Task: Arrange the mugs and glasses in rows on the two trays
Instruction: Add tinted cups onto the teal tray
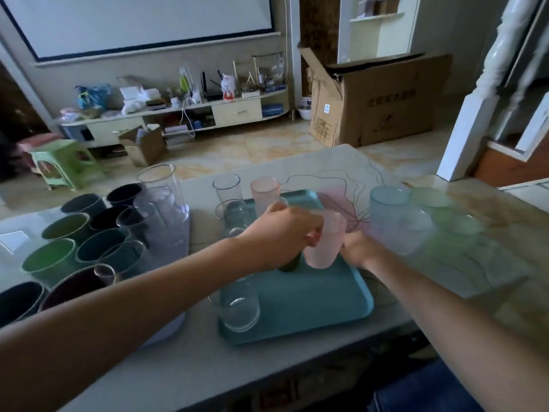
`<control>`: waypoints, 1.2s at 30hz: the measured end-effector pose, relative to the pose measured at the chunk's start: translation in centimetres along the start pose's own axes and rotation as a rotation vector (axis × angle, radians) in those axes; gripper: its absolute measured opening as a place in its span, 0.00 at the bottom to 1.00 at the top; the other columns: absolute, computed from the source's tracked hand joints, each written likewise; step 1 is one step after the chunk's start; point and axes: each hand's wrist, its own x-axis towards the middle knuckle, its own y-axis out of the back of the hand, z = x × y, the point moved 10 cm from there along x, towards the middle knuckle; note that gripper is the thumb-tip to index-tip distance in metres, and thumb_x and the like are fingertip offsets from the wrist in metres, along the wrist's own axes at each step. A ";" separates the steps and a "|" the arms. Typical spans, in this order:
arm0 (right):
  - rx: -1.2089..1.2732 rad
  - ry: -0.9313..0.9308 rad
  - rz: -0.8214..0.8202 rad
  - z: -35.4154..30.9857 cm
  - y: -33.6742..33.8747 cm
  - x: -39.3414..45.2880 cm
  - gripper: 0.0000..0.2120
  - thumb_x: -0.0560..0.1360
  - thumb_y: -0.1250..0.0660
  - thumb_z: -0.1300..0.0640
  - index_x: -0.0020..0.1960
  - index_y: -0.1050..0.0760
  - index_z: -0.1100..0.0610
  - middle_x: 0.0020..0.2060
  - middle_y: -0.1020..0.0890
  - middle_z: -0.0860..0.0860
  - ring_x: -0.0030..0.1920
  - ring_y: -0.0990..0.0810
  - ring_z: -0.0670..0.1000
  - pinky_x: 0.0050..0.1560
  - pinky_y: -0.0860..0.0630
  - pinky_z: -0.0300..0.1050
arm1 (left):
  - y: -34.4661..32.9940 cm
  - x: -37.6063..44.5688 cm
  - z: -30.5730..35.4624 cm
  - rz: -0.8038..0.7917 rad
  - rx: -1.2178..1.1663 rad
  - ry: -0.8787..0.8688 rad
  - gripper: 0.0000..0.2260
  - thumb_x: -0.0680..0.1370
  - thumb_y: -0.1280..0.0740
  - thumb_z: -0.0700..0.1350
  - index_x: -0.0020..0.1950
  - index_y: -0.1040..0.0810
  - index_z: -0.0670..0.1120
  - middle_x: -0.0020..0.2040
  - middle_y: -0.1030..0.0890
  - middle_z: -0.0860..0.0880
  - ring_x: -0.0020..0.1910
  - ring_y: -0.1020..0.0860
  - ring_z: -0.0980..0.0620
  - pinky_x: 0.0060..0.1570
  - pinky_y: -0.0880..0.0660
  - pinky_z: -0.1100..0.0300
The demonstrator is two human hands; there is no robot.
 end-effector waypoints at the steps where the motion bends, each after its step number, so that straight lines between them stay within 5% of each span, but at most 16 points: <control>1: 0.004 0.003 0.009 0.0 0.0 -0.6 0.16 0.80 0.45 0.52 0.59 0.26 0.60 0.59 0.22 0.59 0.58 0.23 0.57 0.55 0.27 0.48 | -0.5 -1.0 -0.2 -0.014 0.007 0.002 0.05 0.78 0.39 0.43 0.48 0.24 0.49 0.43 0.28 0.56 0.43 0.33 0.56 0.46 0.46 0.66; 6: -0.051 -0.009 0.041 0.0 0.5 -2.7 0.17 0.79 0.47 0.51 0.60 0.28 0.60 0.60 0.23 0.60 0.59 0.23 0.60 0.56 0.28 0.49 | -2.7 -4.6 -1.3 -0.053 0.005 -0.011 0.03 0.76 0.36 0.44 0.47 0.25 0.51 0.49 0.21 0.57 0.48 0.25 0.58 0.56 0.35 0.60; 9: -0.109 -0.041 0.021 -0.1 0.9 -3.3 0.17 0.79 0.46 0.52 0.63 0.28 0.58 0.61 0.23 0.59 0.60 0.24 0.59 0.57 0.28 0.50 | -4.2 -5.8 -1.9 -0.157 0.041 -0.006 0.03 0.78 0.38 0.46 0.48 0.25 0.52 0.49 0.20 0.55 0.51 0.25 0.55 0.62 0.36 0.59; 16: -0.210 -0.108 0.004 -0.1 1.3 -4.0 0.17 0.77 0.42 0.55 0.64 0.29 0.57 0.61 0.23 0.55 0.60 0.23 0.58 0.53 0.28 0.48 | -5.5 -6.1 -2.4 -0.236 0.128 -0.055 0.05 0.77 0.35 0.47 0.52 0.23 0.51 0.52 0.20 0.52 0.55 0.25 0.51 0.63 0.33 0.57; 20: -0.241 -0.116 -0.002 0.0 1.5 -4.1 0.17 0.76 0.41 0.55 0.63 0.28 0.57 0.61 0.23 0.54 0.60 0.23 0.57 0.51 0.28 0.46 | -5.2 -6.1 -2.4 -0.283 0.036 -0.086 0.15 0.73 0.31 0.43 0.59 0.24 0.50 0.58 0.21 0.52 0.59 0.26 0.53 0.62 0.31 0.55; 27: -0.155 -0.066 0.189 -1.2 7.3 -4.2 0.12 0.76 0.40 0.51 0.55 0.25 0.55 0.53 0.21 0.54 0.54 0.22 0.56 0.47 0.32 0.44 | -1.5 -2.8 -2.7 -0.143 -0.198 0.015 0.16 0.70 0.39 0.34 0.53 0.19 0.47 0.50 0.18 0.53 0.47 0.24 0.59 0.52 0.28 0.66; 32: -0.057 -0.127 0.488 0.6 13.7 -4.3 0.08 0.75 0.40 0.56 0.51 0.24 0.55 0.49 0.19 0.55 0.50 0.21 0.59 0.43 0.31 0.44 | -0.7 2.9 -2.2 -0.037 -0.174 0.036 0.15 0.73 0.41 0.34 0.52 0.20 0.47 0.52 0.19 0.51 0.50 0.22 0.54 0.52 0.24 0.57; 36: -0.080 -0.213 0.447 3.9 14.5 -3.7 0.08 0.74 0.38 0.57 0.52 0.25 0.55 0.49 0.20 0.55 0.50 0.21 0.58 0.42 0.32 0.44 | -1.5 7.9 -0.7 0.034 -0.161 0.004 0.18 0.73 0.42 0.33 0.55 0.22 0.48 0.56 0.20 0.50 0.53 0.23 0.51 0.51 0.24 0.56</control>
